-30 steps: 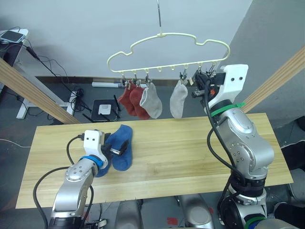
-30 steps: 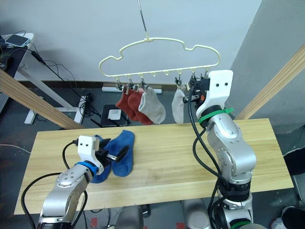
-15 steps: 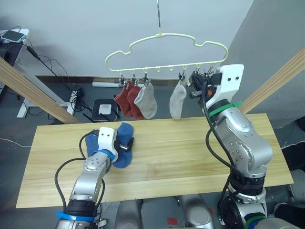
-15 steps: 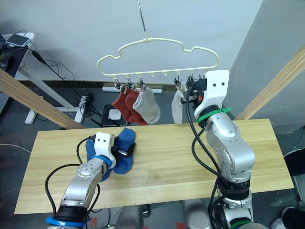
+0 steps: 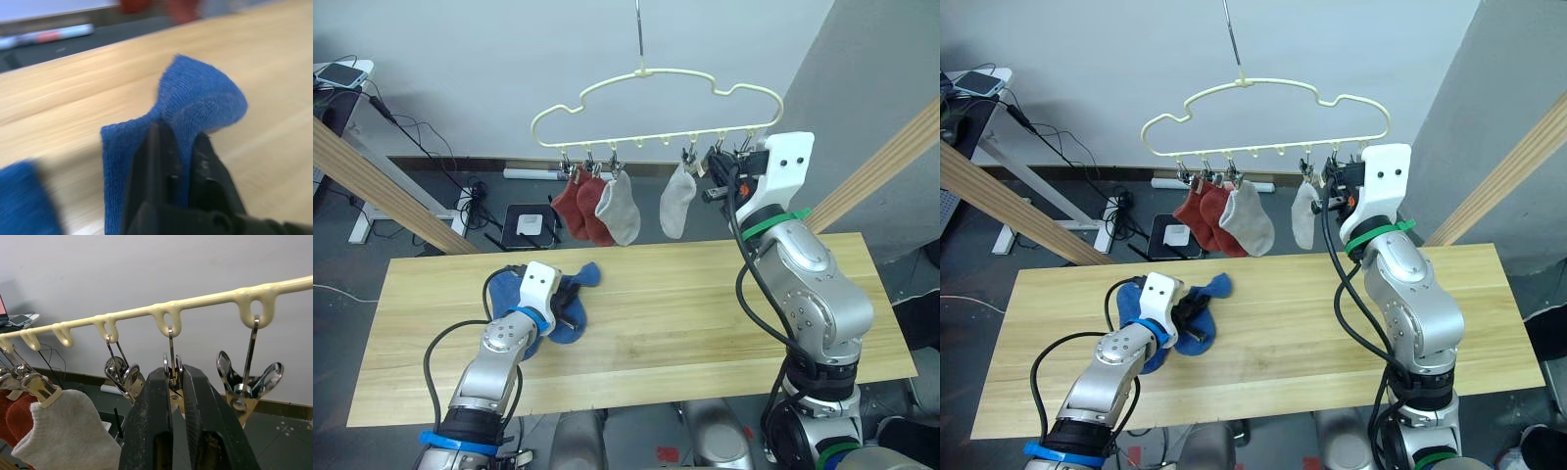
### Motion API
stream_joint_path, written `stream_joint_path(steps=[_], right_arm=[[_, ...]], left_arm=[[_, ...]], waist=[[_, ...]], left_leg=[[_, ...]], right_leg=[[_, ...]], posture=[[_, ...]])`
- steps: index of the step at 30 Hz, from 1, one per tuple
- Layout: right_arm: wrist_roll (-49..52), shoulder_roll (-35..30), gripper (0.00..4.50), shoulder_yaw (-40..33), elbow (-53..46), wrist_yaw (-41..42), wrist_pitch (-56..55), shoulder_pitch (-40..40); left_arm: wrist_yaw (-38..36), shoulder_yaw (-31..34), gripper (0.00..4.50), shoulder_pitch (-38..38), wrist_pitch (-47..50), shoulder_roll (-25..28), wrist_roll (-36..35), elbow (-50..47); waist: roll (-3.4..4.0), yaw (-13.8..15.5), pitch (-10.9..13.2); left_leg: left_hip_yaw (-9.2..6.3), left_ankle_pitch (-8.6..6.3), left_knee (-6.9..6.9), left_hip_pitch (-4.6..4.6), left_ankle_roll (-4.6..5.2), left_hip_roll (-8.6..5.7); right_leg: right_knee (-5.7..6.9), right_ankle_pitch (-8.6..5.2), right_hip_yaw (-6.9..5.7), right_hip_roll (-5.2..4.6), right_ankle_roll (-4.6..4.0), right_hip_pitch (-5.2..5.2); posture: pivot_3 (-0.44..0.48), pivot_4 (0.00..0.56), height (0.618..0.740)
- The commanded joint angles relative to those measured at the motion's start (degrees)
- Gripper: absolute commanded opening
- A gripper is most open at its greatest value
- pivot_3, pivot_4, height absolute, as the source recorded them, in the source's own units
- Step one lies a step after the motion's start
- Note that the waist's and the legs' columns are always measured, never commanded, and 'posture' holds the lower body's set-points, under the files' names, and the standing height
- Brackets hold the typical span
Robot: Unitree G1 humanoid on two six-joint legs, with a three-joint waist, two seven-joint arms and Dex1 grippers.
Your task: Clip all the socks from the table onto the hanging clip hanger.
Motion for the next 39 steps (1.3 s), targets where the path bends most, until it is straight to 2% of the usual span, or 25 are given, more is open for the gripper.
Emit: stream_joint_path(steps=[1,3,5,8,13,24,39], right_arm=[[0.6,-0.4,0.01,-0.7,-2.4,0.0,0.0,-1.1],[0.7,-0.5,0.01,-0.9,-2.6,-0.1,0.4,-1.4],[0.7,-0.6,0.01,-1.1,-2.8,-0.2,0.7,-1.6],[0.8,-0.5,0.01,-1.2,-3.2,-0.3,1.3,-1.9],[1.2,-0.4,0.01,-1.6,-3.8,-0.3,2.2,-2.3],[1.8,-0.5,0.01,-1.8,-4.4,-0.6,3.7,-2.5],[3.0,0.0,0.01,-2.1,-4.7,-1.0,5.0,-2.4]], left_arm=[[-11.4,-3.3,0.00,-7.3,-15.2,0.4,-2.2,2.3],[-15.7,-4.3,0.00,-11.9,-16.5,-2.5,-5.9,2.4],[-16.3,-4.9,0.00,-15.7,-15.7,-6.0,-7.5,1.8],[-11.8,-4.6,0.00,-18.2,-12.6,-11.4,-7.2,0.0],[-3.9,-5.2,0.00,-19.6,-10.4,-17.5,-4.0,-1.4],[6.9,-4.3,0.00,-21.4,-9.9,-23.4,-0.2,1.3],[9.9,-3.9,0.00,-22.1,-7.0,-25.8,-1.3,0.9]], waist=[[0.00,0.3,0.0],[0.00,0.3,0.0],[0.00,0.2,0.0],[0.00,-0.1,0.0],[0.00,-1.5,0.0],[0.00,-1.7,0.0],[0.00,-1.7,0.0]], left_leg=[[0.03,0.00,0.00,-0.01,0.00,0.00],[0.13,0.00,0.02,-0.03,0.01,0.00],[0.20,0.00,0.01,-0.06,0.02,-0.03],[0.23,-0.01,0.01,-0.13,0.03,-0.11],[0.17,-0.01,0.00,-0.13,0.04,-0.08],[0.19,0.01,0.04,-0.10,0.06,-0.16],[0.20,0.01,0.02,-0.10,0.06,-0.15]], right_leg=[[0.00,0.00,-0.01,-0.01,0.00,0.00],[-0.03,0.00,0.01,-0.05,0.00,0.00],[-0.09,0.00,0.04,-0.09,0.01,0.01],[-0.20,0.00,0.02,-0.05,0.02,0.01],[-0.17,-0.01,0.00,0.06,0.02,0.00],[-0.08,0.02,0.04,0.07,0.06,0.00],[-0.10,0.02,0.03,0.08,0.07,0.00]], posture=[[-0.315,0.341,0.732],[-0.324,0.342,0.732],[-0.324,0.342,0.732],[-0.338,0.342,0.732],[-0.338,0.342,0.732],[-0.350,0.346,0.732],[-0.348,0.348,0.732]])
